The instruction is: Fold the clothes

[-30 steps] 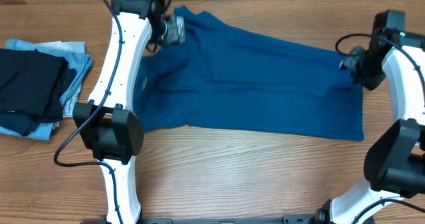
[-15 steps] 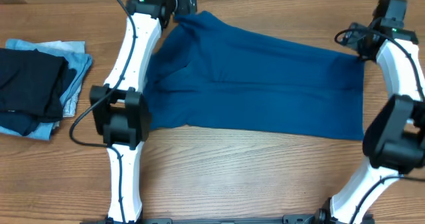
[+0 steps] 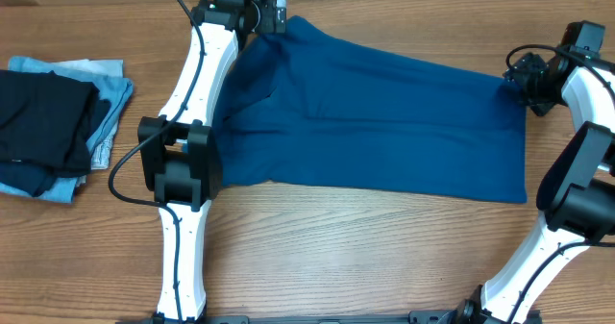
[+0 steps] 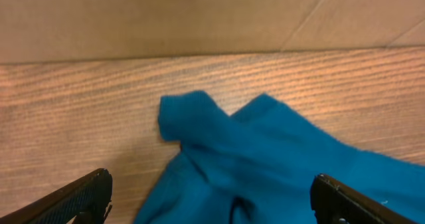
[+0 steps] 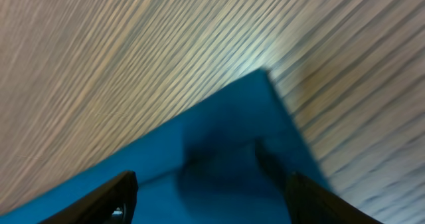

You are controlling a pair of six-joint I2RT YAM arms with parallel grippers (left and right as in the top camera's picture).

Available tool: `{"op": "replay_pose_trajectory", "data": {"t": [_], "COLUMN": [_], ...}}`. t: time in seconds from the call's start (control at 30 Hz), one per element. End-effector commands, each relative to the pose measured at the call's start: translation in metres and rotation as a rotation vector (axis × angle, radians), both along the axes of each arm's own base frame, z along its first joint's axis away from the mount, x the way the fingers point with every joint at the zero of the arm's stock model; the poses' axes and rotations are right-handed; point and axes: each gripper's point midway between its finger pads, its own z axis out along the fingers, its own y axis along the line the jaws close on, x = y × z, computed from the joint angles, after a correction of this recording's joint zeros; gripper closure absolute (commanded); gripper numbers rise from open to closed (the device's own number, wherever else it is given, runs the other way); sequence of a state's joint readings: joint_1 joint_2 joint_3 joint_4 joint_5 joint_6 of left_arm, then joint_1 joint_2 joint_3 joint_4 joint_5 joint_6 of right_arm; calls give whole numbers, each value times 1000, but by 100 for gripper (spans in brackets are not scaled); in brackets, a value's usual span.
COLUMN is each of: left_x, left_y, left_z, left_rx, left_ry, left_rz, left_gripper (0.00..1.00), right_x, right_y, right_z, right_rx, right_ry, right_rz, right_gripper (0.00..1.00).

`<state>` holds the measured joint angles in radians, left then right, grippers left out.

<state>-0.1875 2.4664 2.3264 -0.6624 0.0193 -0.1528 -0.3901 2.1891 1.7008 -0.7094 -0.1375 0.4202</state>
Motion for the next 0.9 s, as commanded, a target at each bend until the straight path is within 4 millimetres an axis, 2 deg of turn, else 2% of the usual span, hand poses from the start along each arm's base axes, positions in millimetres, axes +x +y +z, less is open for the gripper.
{"op": "replay_pose_trajectory", "data": {"t": [0.0, 0.23, 0.4, 0.53, 0.73, 0.87], "left_x": [-2, -10, -11, -17, -18, -18], "left_y": [3, 5, 5, 6, 6, 7], "left_z": [-8, -16, -17, -22, -22, -22], "left_rx": [14, 21, 22, 28, 28, 34], "left_ry": [26, 70, 77, 107, 110, 111], "left_rz": [-13, -13, -13, -13, -13, -8], "left_gripper": [2, 0, 0, 0, 0, 0], "right_x": [4, 10, 12, 29, 31, 35], "right_y": [17, -8, -10, -18, -18, -21], "right_z": [-3, -3, -23, -17, -28, -26], "right_rx": [130, -23, -29, -117, -113, -124], "right_ry": [-11, -26, -8, -75, -72, -93], "right_rz": [-32, -28, -24, 84, 81, 81], "right_gripper": [26, 26, 26, 26, 26, 26]}}
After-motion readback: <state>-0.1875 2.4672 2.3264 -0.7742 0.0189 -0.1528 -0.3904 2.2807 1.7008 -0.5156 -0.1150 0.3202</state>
